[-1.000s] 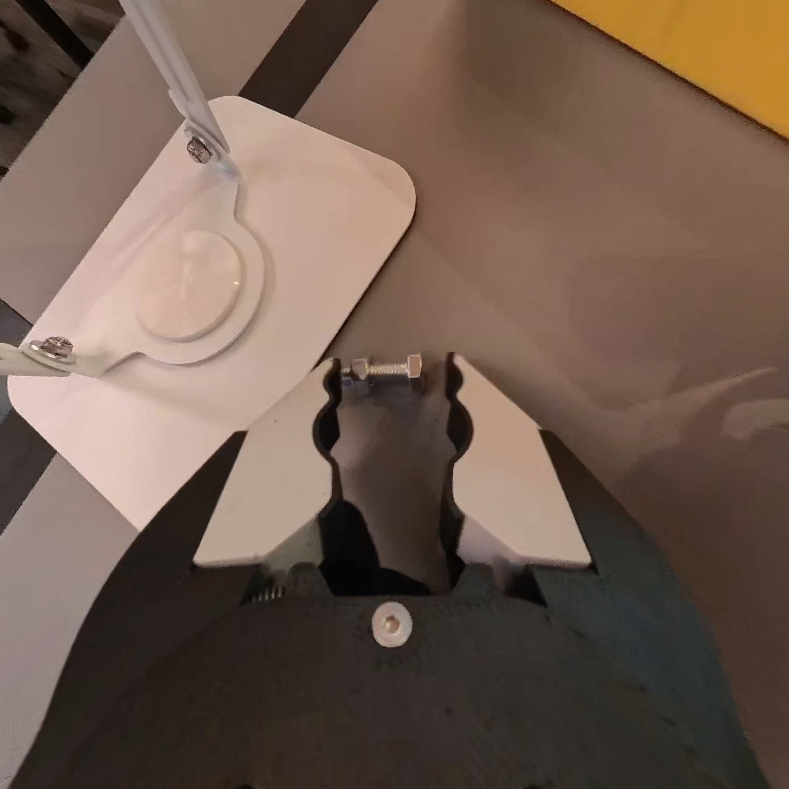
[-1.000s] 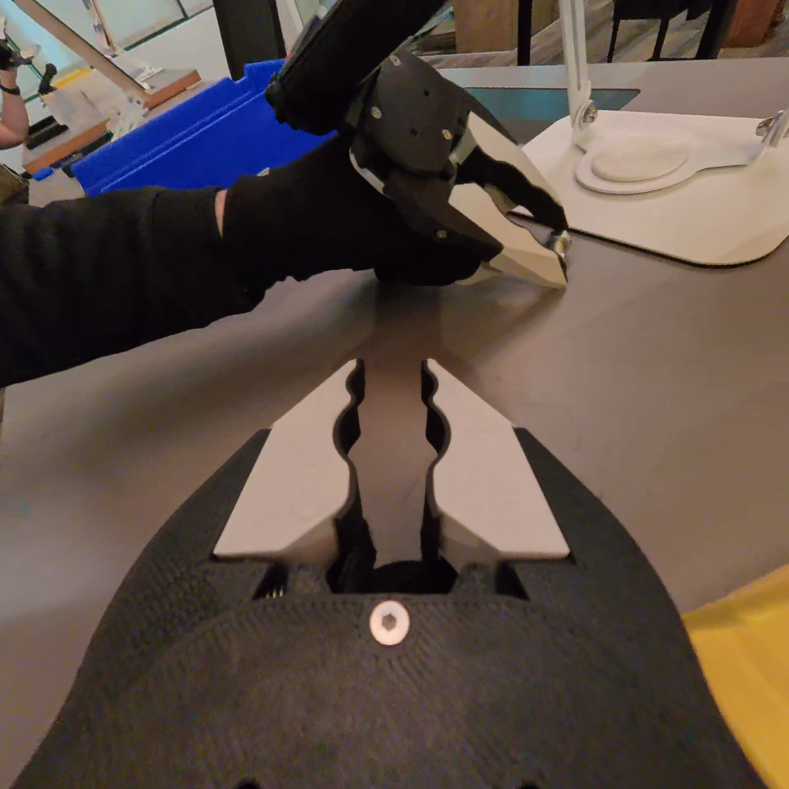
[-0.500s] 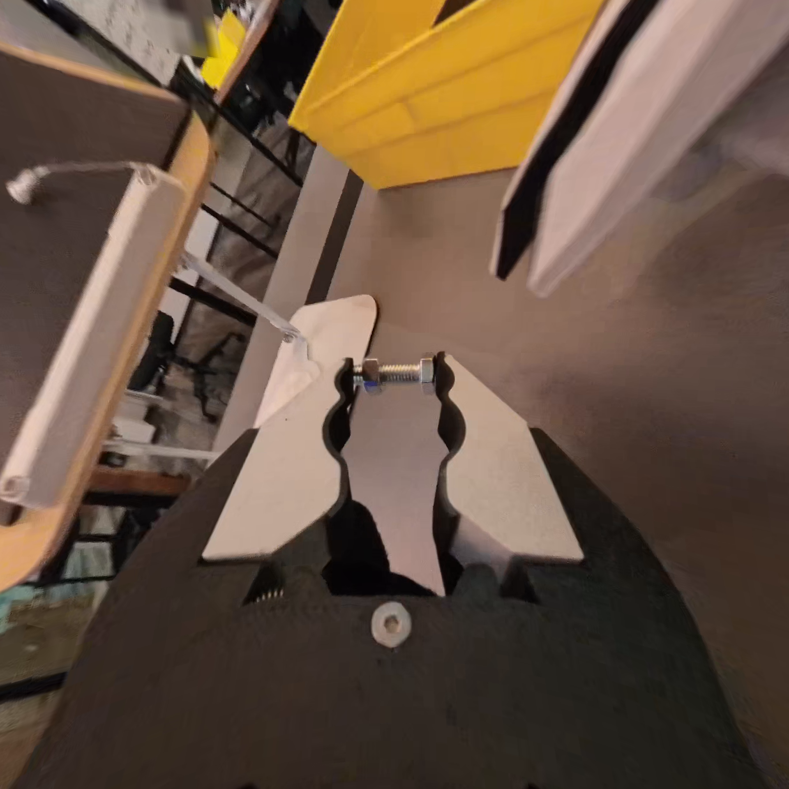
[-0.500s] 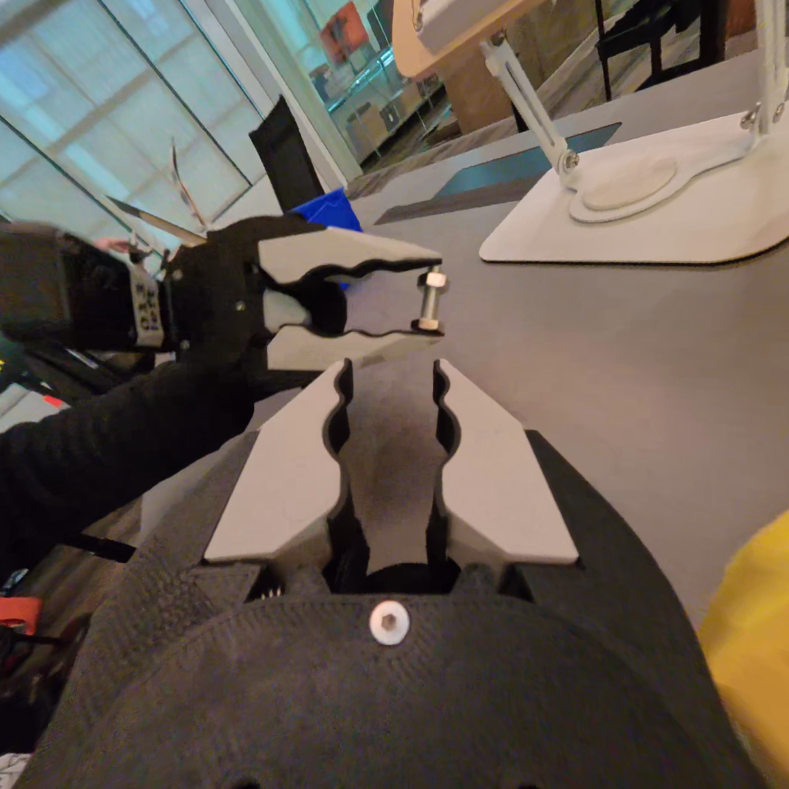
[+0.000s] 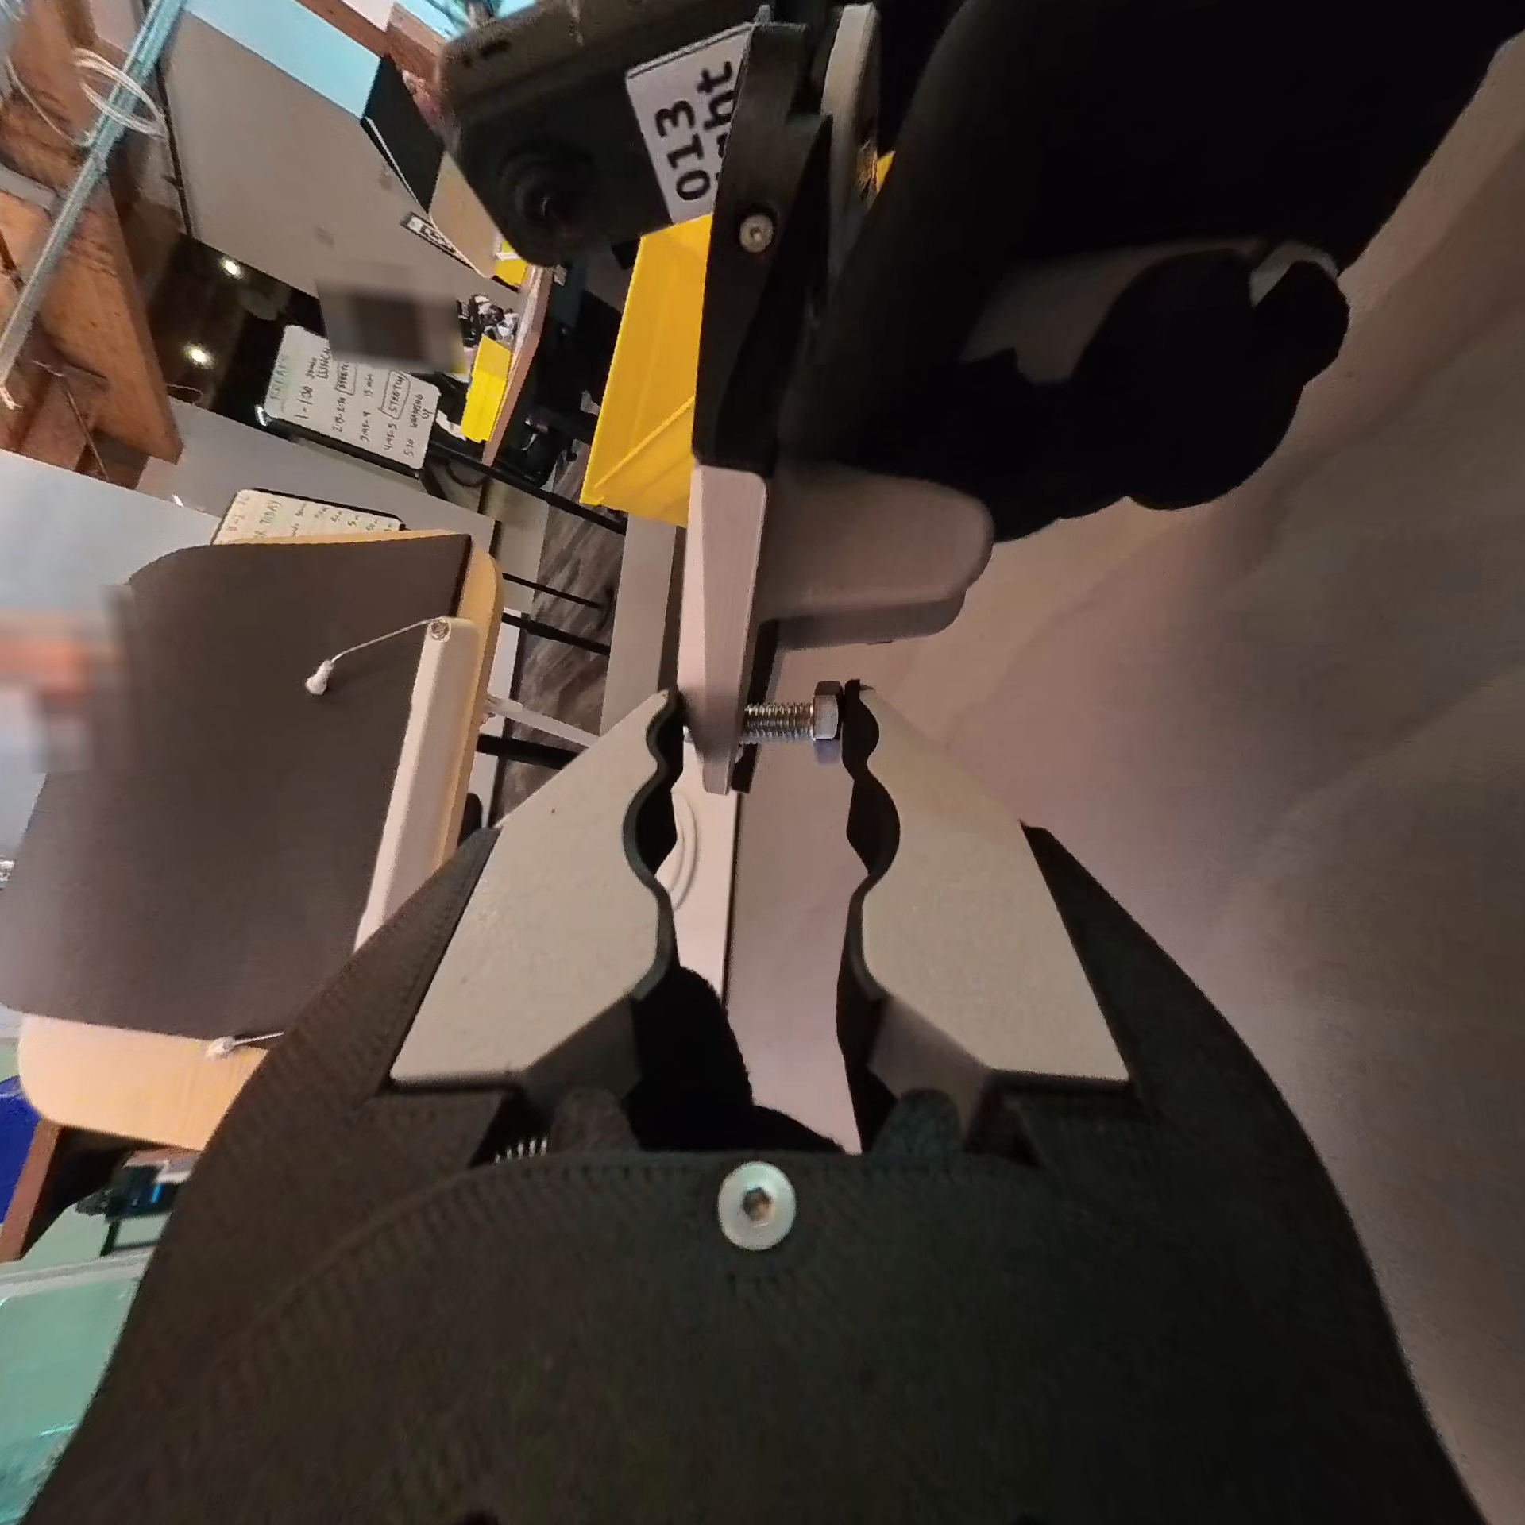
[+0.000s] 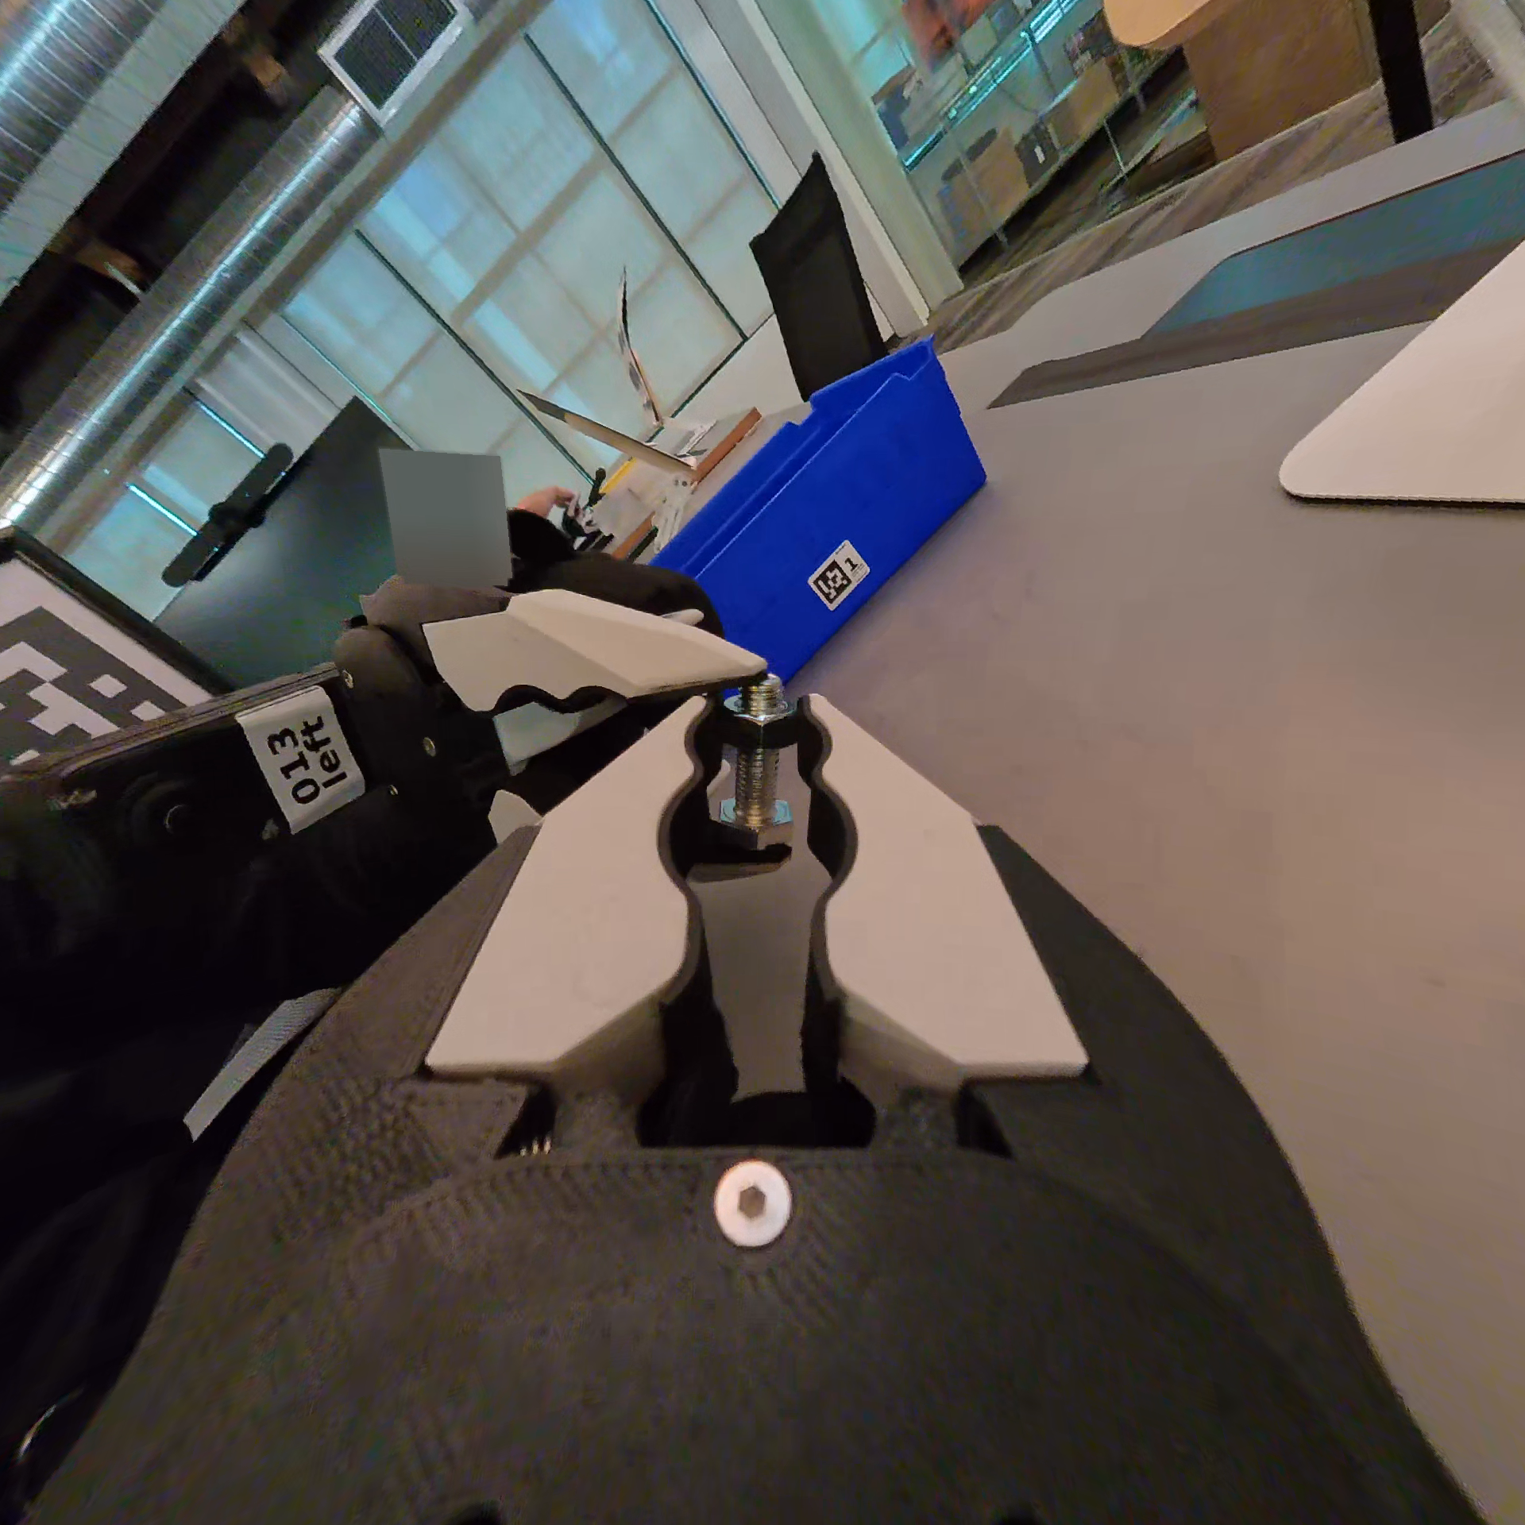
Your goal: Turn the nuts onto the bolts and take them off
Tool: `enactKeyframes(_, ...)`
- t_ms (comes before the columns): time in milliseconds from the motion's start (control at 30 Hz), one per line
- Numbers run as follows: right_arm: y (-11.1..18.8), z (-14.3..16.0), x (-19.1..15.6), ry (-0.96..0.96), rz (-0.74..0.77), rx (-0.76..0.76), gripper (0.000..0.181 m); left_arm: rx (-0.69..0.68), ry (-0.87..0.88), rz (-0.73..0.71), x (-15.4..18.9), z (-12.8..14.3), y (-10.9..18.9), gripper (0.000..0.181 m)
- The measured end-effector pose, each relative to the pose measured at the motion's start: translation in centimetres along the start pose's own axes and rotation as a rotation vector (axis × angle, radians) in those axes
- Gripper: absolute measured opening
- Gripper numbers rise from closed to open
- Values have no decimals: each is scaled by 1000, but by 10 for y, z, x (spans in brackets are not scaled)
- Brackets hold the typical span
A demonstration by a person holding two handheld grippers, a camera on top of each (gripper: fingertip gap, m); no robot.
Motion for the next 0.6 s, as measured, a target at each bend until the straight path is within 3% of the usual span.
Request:
enactKeyframes(133, 0, -3, -3, 50, 7, 11, 16, -1, 27, -33, -4, -1, 0, 39)
enactKeyframes(200, 3, -9, -5, 97, 20, 23, 16, 6, 106, -112, -12, -2, 8, 61)
enactKeyframes(300, 9, -20, -12, 150, -27, 73, 15, 84, 515, -138, -17, -1, 17, 68)
enactKeyframes(433, 13, -28, -24, 224, -113, 99, 16, 311, 1020, -34, -20, -8, 21, 55)
enactKeyframes(500, 15, -31, -30, 226, -170, 131, 15, 398, 1143, 13, -22, -11, 23, 42)
enactKeyframes(600, 14, -31, -38, 242, -211, 154, 15, 420, 1220, 69, -17, -12, 19, 41)
Point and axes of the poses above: each gripper's, where its closed fingertips meet, y back along the fingers, z out of its underside, x = y × z across the jaws, the point moved 7 cm from there along y, back along the fingers, and after that the axes turned 11 degrees about x, right-handed, at the moved point
